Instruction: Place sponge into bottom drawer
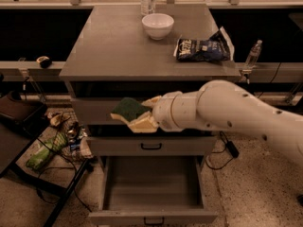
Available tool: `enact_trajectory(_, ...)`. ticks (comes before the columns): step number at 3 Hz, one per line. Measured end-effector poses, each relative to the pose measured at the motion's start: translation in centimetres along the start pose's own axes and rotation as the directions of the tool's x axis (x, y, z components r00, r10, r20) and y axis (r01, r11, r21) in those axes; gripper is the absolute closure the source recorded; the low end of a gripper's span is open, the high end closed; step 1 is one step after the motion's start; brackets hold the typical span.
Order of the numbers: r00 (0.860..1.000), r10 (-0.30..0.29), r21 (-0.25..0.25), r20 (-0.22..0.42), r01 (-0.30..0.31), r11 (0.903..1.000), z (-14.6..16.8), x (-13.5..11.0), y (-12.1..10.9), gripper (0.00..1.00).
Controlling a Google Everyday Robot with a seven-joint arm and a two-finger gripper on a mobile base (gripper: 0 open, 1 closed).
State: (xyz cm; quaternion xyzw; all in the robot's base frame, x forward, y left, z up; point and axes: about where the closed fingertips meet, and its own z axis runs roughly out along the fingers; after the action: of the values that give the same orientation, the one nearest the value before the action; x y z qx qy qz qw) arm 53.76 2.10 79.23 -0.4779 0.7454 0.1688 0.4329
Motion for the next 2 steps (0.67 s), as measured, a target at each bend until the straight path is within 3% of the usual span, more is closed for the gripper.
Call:
enact_trajectory(1,0.996,0.067,0.015,-0.061,-0.066,0.9977,1.89,4.75,0.08,1.0)
enact_trajectory(2,0.996,0.067,0.015,-0.061,-0.066,0.9977,1.89,4.76,0.08,1.0)
